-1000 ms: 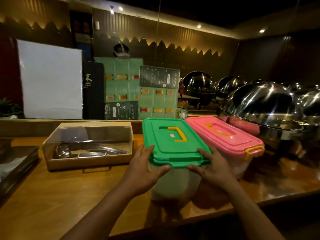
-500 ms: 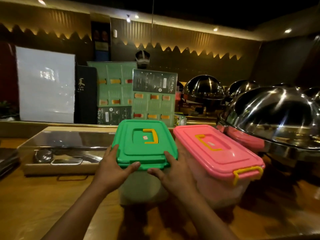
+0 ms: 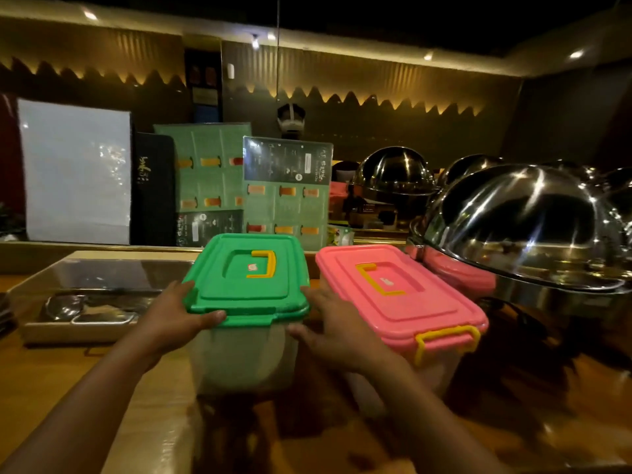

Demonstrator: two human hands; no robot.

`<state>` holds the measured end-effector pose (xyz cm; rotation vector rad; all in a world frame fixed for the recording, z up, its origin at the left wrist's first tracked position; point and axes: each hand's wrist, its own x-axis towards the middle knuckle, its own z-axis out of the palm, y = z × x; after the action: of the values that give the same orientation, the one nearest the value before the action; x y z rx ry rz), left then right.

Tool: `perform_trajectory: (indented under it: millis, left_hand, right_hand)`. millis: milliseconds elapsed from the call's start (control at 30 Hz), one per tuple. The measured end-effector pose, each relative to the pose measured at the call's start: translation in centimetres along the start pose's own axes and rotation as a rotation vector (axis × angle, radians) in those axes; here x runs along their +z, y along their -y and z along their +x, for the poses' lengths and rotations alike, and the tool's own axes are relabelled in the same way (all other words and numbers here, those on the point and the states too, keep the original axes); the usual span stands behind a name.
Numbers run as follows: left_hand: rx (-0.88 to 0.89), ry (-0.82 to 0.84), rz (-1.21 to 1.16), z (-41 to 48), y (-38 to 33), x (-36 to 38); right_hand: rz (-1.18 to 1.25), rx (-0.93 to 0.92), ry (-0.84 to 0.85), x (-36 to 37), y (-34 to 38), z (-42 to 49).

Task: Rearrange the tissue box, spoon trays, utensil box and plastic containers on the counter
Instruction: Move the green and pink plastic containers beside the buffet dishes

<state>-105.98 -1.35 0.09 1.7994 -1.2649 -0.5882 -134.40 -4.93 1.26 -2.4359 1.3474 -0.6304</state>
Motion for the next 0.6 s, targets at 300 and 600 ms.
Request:
perform_trajectory:
  millis: [300, 600]
  left_hand:
    - [0.376, -0.115, 0.332, -4.8, -8.4, 8.0]
    - [0.495, 0.276, 0.378, -8.7, -13.0, 18.5]
  right_hand:
    - [-0.124, 0.195, -0.055, -11.2, -10.8, -6.1]
    - [-0.116, 0.377, 0.031, -13.1, -17.0, -9.6]
